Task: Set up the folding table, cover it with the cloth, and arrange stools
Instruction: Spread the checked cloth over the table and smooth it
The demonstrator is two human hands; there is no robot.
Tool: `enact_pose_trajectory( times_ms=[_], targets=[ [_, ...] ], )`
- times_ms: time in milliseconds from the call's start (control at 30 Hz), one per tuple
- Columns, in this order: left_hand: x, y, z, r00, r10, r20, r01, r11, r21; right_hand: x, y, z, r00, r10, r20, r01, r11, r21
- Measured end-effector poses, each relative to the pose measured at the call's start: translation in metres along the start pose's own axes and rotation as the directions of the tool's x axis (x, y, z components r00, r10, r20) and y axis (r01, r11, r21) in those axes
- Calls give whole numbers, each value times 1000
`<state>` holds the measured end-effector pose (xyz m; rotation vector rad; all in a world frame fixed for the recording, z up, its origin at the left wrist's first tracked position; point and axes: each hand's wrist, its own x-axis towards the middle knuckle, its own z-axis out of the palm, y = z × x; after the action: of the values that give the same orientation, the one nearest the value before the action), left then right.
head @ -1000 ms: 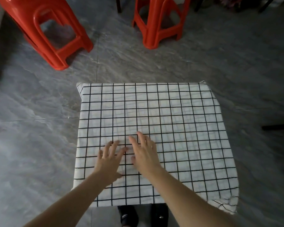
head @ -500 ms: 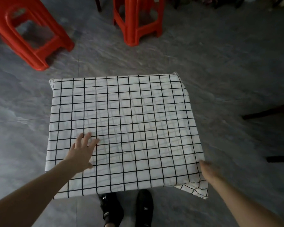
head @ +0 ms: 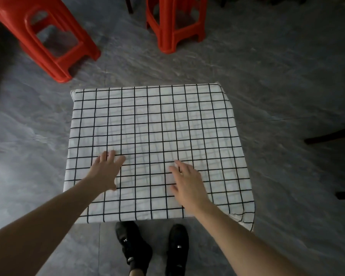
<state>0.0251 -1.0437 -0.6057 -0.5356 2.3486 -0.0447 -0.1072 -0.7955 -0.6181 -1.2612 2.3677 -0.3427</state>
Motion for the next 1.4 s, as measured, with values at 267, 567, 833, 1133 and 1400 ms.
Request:
enact_pose_trajectory(
  times_ms=[267, 567, 833, 1133, 1400],
  targets=[
    [-22, 39, 20, 936, 124, -330, -248, 897, -367, 5, -40, 31, 990, 102, 98, -96, 993, -62],
    [-57, 63, 99, 905, 201, -376, -360, 833, -421, 7, -36, 33, 984, 89, 153, -72, 991, -115],
    [-120, -41, 150, 962, 13, -274, -146, 871, -468, 13, -41, 26, 972, 126, 196, -94, 982, -164],
    [-117, -48, 143, 807, -587, -69, 221, 408, -886, 4, -48, 34, 954, 177, 244, -145, 979, -146],
    [-65, 21, 80, 953, -9, -302, -150, 855, -497, 3, -46, 37, 948, 178, 264, -152, 981, -117]
  ],
)
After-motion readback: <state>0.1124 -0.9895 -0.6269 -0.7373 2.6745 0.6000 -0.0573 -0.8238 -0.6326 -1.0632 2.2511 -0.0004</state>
